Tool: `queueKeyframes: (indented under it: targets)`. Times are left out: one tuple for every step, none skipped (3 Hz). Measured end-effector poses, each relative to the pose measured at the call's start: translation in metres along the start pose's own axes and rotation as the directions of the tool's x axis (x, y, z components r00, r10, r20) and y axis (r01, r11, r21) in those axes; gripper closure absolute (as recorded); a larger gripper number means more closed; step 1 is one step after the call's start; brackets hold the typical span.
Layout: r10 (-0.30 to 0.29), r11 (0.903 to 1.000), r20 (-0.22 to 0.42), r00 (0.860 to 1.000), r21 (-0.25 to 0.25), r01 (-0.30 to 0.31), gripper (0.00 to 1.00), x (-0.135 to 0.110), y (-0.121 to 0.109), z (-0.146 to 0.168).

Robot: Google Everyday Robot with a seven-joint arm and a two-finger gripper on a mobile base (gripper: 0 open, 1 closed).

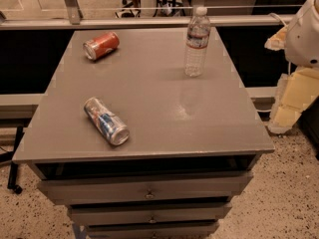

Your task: Pick water bottle

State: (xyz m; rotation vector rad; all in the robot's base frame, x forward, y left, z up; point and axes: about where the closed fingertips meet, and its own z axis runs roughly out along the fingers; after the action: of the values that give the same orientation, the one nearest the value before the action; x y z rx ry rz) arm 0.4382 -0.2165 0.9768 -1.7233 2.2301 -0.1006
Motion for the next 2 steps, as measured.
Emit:
queueKeyframes:
  targets:
    - [0.000,1.0000,0.000,1.000,0.000,0.000,0.00,0.000,0.000,0.000]
    - [-0.001,0.9998,0.022,1.000,0.020,0.001,0.00,-0.003,-0.011,0.014]
